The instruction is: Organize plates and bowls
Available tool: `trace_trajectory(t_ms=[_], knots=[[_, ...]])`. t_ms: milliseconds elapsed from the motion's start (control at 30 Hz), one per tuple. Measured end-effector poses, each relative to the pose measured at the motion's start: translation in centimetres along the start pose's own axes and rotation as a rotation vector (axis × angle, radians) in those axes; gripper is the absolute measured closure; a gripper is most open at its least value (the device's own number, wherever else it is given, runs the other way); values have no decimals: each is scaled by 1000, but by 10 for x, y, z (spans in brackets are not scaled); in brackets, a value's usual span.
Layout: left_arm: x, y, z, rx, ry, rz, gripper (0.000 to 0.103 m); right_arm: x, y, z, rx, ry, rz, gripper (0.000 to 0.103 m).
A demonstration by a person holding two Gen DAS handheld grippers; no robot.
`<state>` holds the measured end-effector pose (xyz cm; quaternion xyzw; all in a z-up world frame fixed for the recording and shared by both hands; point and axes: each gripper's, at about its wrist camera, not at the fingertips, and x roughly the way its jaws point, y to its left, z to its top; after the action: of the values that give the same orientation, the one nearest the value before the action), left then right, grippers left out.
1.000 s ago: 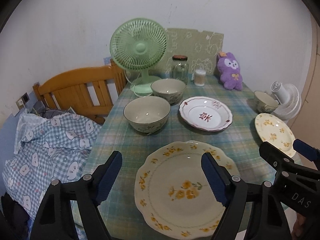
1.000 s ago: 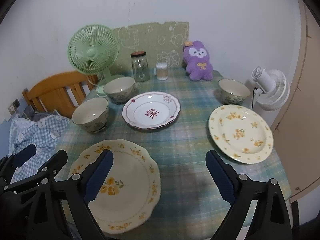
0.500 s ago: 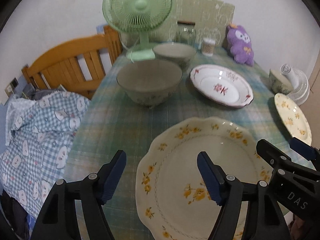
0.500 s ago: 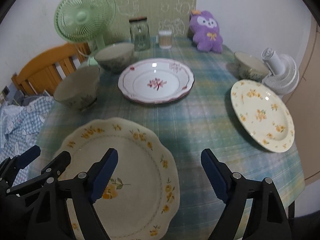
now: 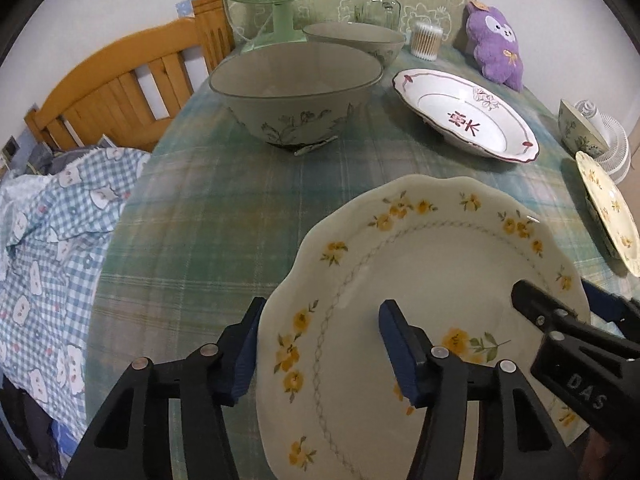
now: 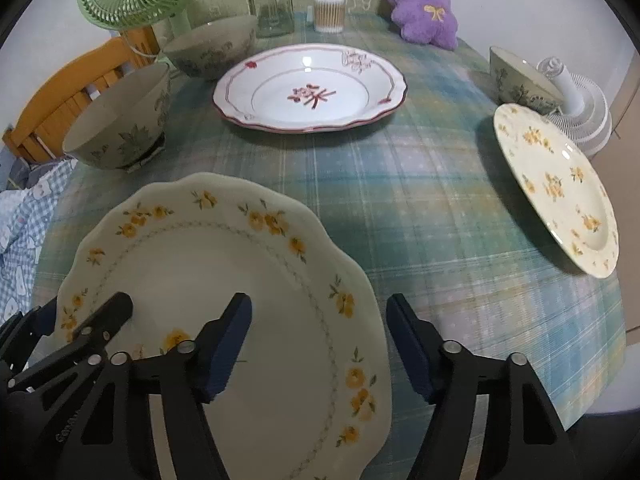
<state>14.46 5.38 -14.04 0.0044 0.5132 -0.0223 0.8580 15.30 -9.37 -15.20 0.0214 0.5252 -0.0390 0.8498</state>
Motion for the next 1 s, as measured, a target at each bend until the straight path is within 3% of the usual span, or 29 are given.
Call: trace_trajectory(t_ms=[500, 1000], knots=[[1, 0, 12, -8, 51, -39, 47, 0, -4, 6, 13, 55, -2, 37], [3, -55, 30, 3, 52, -27, 47, 3, -64, 35, 13, 53, -7, 37]])
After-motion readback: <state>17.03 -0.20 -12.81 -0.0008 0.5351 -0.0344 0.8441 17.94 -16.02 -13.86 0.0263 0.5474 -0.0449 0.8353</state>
